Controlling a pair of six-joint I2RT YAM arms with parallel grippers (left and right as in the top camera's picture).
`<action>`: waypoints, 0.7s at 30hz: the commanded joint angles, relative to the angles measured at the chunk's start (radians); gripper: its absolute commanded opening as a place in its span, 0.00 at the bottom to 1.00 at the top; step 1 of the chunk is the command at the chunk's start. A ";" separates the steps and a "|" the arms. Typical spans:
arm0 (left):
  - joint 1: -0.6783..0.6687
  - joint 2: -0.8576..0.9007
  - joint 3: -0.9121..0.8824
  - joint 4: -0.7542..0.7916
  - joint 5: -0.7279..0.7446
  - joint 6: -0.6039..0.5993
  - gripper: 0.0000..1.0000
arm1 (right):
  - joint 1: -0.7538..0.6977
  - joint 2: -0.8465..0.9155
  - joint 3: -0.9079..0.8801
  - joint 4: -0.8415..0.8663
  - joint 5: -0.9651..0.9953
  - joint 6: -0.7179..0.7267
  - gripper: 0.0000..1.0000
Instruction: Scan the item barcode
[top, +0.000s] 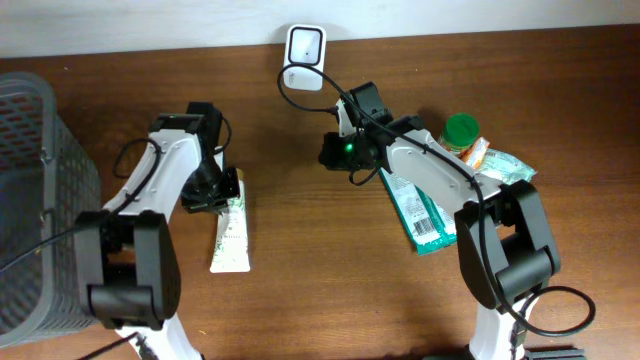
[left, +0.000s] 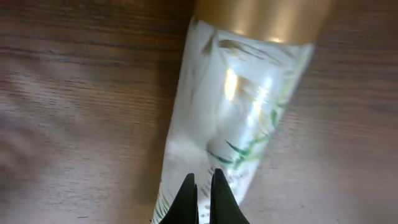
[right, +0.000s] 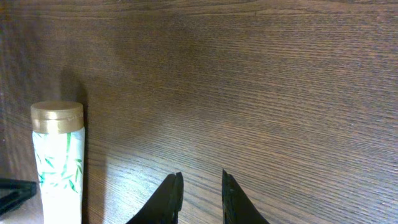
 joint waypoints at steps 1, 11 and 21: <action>-0.004 -0.040 0.011 0.006 0.027 0.017 0.00 | 0.001 0.003 -0.005 0.002 0.016 0.001 0.19; -0.032 -0.040 -0.235 0.254 -0.095 -0.010 0.00 | 0.001 0.003 -0.006 -0.002 0.016 0.001 0.19; -0.031 -0.065 -0.116 0.167 -0.166 -0.072 0.00 | 0.001 0.003 -0.006 -0.002 0.017 0.001 0.19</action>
